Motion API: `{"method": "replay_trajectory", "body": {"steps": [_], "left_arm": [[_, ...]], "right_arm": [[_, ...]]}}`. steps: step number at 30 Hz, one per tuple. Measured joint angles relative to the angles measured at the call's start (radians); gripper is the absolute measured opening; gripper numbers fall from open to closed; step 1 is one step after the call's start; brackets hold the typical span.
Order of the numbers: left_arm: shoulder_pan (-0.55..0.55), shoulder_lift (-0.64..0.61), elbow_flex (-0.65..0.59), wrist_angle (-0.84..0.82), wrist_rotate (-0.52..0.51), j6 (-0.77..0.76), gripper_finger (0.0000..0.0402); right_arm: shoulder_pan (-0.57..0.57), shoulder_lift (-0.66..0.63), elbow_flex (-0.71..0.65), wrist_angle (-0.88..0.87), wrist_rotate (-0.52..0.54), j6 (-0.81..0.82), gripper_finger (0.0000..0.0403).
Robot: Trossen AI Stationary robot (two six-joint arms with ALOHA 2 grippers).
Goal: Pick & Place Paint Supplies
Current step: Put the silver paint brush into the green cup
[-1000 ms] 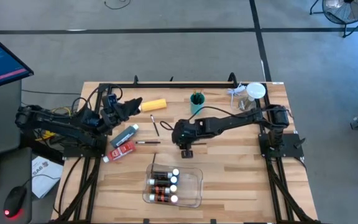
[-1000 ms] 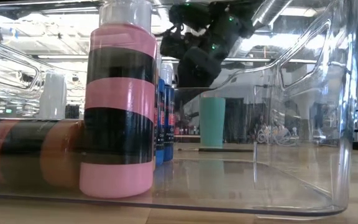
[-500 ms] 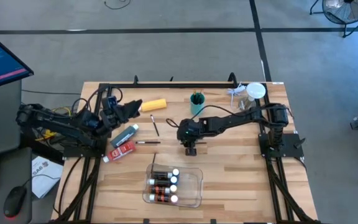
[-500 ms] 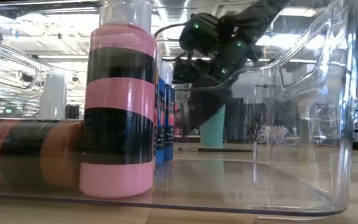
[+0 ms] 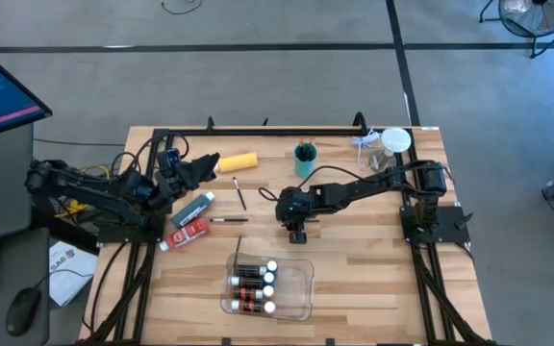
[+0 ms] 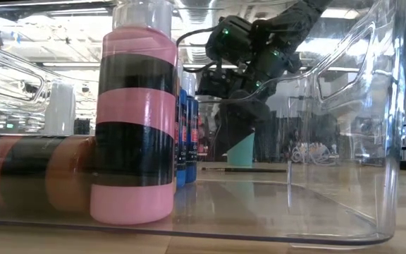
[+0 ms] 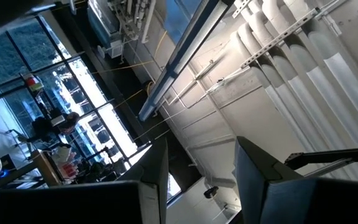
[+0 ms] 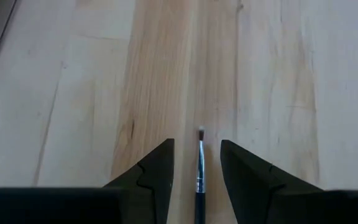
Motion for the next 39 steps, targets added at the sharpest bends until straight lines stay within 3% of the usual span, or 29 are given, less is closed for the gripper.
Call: {"method": "replay_trajectory", "body": {"steps": [39], "left_arm": [[0.001, 0.000, 0.000, -0.002, -0.023, 0.000, 0.0092]], "right_arm": [[-0.004, 0.000, -0.096, 0.156, 0.002, 0.072, 0.0124]]}}
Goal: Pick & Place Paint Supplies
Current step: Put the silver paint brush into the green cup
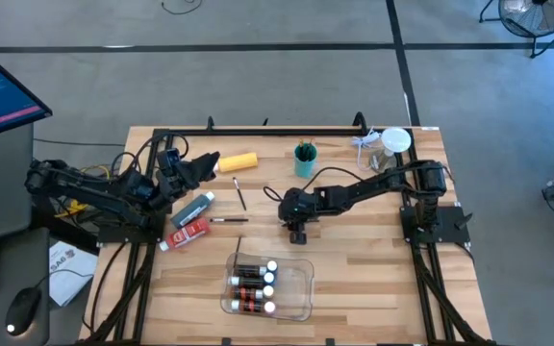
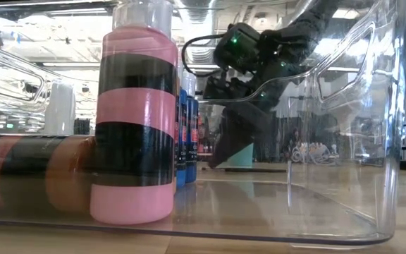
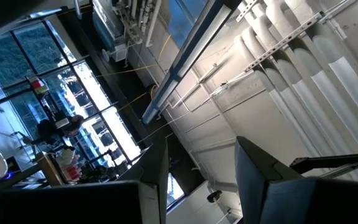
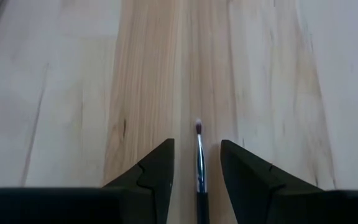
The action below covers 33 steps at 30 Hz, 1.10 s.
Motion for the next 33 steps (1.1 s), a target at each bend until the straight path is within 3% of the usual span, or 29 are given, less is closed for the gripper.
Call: {"method": "replay_trajectory", "body": {"steps": [33], "left_arm": [[-0.007, 0.000, 0.000, 0.001, 0.008, -0.002, 0.0092]], "right_arm": [[0.001, 0.000, 0.000, 0.002, -0.001, 0.019, 0.0124]]}}
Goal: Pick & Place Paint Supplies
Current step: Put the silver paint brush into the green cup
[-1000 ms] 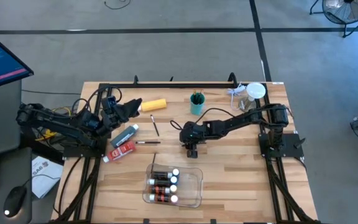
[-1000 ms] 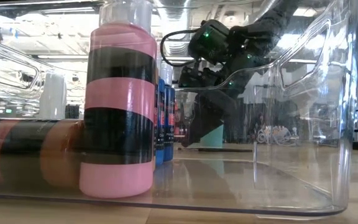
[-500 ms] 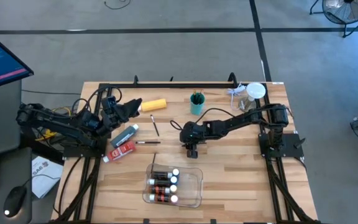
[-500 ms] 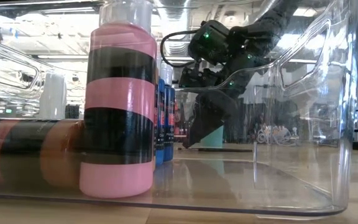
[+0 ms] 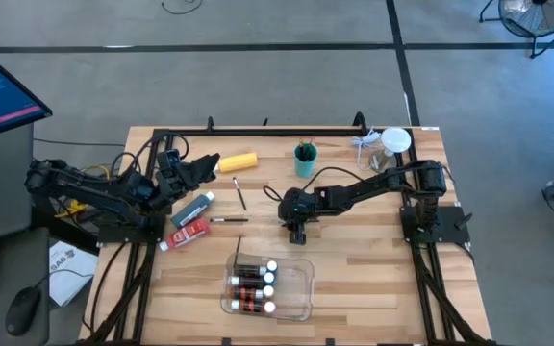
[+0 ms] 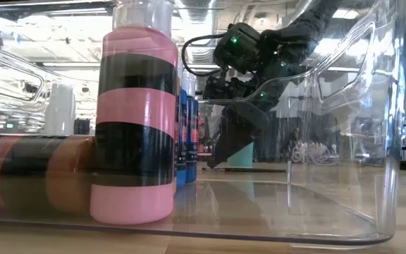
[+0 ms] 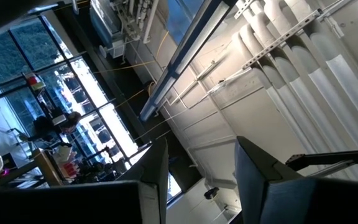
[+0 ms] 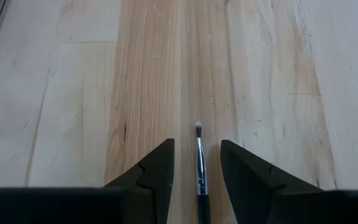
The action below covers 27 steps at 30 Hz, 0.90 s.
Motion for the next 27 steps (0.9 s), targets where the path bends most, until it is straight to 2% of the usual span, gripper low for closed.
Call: {"method": "replay_trajectory", "body": {"steps": [21, 27], "left_arm": [[-0.028, 0.000, 0.000, 0.000, 0.013, 0.001, 0.0092], [-0.027, 0.000, 0.000, 0.000, 0.009, 0.001, 0.0092]], "right_arm": [[0.010, 0.065, 0.005, 0.013, 0.006, 0.038, 0.0123], [-0.001, 0.064, 0.005, 0.002, 0.001, 0.040, 0.0085]]}}
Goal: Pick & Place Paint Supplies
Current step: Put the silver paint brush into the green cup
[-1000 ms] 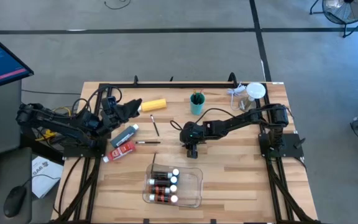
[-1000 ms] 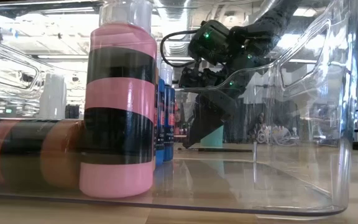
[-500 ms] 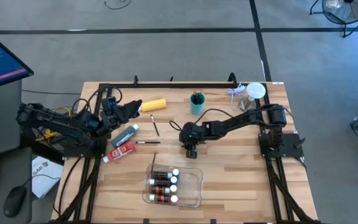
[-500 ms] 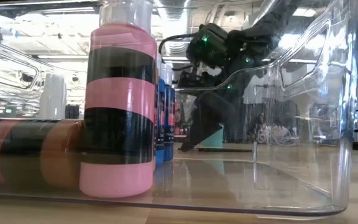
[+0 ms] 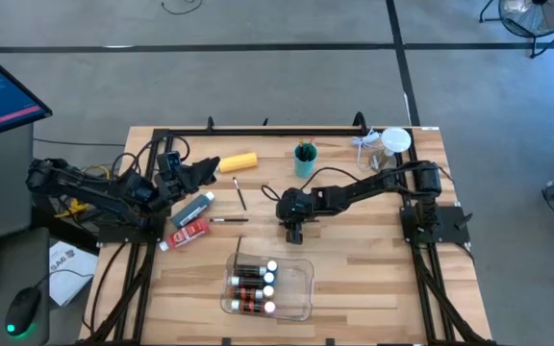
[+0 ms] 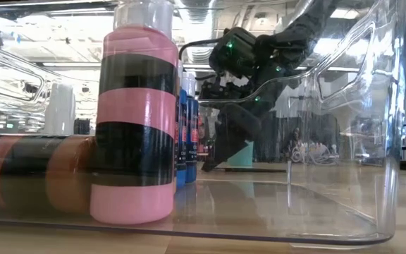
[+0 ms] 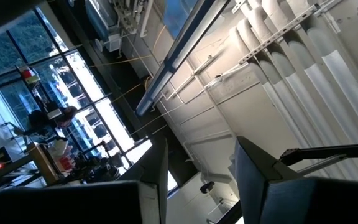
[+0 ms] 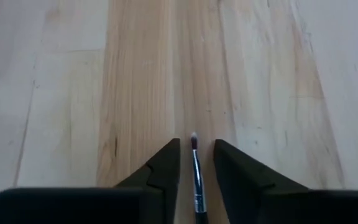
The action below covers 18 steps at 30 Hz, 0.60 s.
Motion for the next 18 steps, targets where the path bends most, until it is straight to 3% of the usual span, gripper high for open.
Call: {"method": "replay_trajectory", "body": {"steps": [6, 12, 18], "left_arm": [[0.000, 0.000, 0.000, 0.000, 0.000, 0.000, 0.0092], [0.000, 0.000, 0.000, 0.001, -0.008, 0.000, 0.0092], [0.002, 0.000, 0.000, 0.000, -0.025, 0.000, 0.0092]], "right_arm": [[-0.001, 0.006, 0.001, -0.009, 0.002, -0.003, 0.0009], [-0.007, -0.002, 0.005, -0.020, 0.001, 0.052, 0.0003], [-0.018, 0.003, 0.119, -0.162, -0.003, 0.052, 0.0001]]}}
